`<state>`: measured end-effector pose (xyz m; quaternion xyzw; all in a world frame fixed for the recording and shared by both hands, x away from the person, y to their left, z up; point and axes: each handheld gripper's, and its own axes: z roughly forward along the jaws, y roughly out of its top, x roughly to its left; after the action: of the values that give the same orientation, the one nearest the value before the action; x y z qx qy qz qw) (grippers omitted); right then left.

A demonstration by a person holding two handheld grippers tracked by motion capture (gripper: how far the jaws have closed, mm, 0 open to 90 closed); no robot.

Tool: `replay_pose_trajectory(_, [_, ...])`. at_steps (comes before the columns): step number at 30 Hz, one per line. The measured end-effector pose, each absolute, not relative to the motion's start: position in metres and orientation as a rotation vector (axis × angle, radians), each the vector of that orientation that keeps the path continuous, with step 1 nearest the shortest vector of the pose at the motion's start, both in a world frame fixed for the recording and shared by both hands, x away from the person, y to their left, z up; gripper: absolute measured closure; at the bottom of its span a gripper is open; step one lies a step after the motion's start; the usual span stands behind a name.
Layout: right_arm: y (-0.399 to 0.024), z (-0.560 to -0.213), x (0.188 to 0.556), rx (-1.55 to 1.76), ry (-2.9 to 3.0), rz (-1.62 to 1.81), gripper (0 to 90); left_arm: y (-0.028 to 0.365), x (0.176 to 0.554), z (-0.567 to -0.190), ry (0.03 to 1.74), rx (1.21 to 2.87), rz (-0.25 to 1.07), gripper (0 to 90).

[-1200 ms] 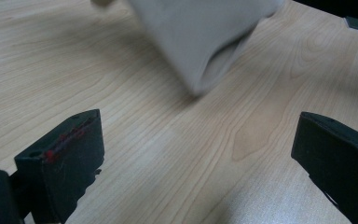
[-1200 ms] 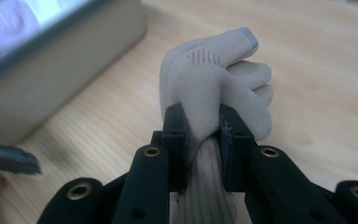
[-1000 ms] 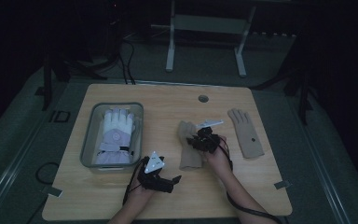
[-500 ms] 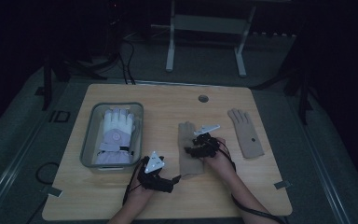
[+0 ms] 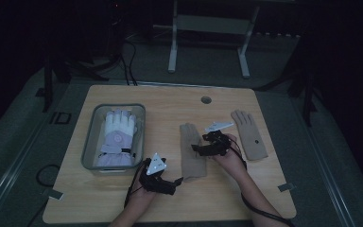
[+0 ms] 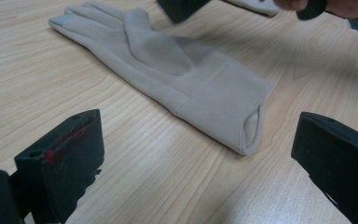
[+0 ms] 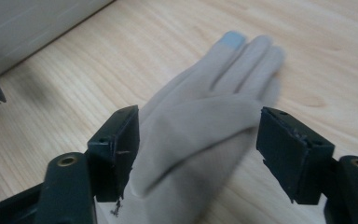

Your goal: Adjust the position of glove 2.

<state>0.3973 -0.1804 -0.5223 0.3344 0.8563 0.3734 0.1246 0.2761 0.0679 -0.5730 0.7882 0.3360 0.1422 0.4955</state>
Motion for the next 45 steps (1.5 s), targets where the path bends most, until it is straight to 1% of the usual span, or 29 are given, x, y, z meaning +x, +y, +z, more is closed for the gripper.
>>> replay_pose_trajectory(3, [-0.188,-0.518,0.398,0.974,2.477,1.081,32.9,0.068,0.276,-0.573,0.813,1.911,0.343,2.6])
replay_pose_trajectory(9, [-0.222,-0.508,0.404,1.019,2.411,1.078,34.5,0.068,0.277,-0.573,0.814,1.909,0.342,2.7])
replay_pose_trajectory(16, [-0.263,-0.504,0.413,1.074,2.341,1.067,34.6,0.068,0.277,-0.573,0.817,1.91,0.34,2.7])
replay_pose_trajectory(21, [-0.292,-0.501,0.42,1.098,2.291,1.028,37.0,0.068,0.277,-0.573,0.819,1.908,0.336,2.7])
replay_pose_trajectory(26, [-0.319,-0.501,0.428,1.174,2.246,0.99,37.3,0.068,0.276,-0.573,0.821,1.907,0.337,2.7])
replay_pose_trajectory(32, [-0.344,-0.509,0.442,1.223,2.211,0.948,37.3,0.068,0.277,-0.574,0.83,1.911,0.336,2.6])
replay_pose_trajectory(35, [-0.352,-0.514,0.452,1.259,2.21,0.911,39.0,0.068,0.276,-0.573,0.831,1.905,0.337,2.7])
replay_pose_trajectory(38, [-0.355,-0.522,0.46,1.286,2.227,0.875,38.6,0.069,0.276,-0.573,0.834,1.903,0.334,2.6])
replay_pose_trajectory(39, [-0.355,-0.525,0.462,1.285,2.233,0.873,37.2,0.069,0.276,-0.573,0.835,1.902,0.334,2.6])
replay_pose_trajectory(45, [-0.358,-0.544,0.47,1.314,2.253,0.815,37.0,0.069,0.276,-0.574,0.835,1.902,0.33,2.7])
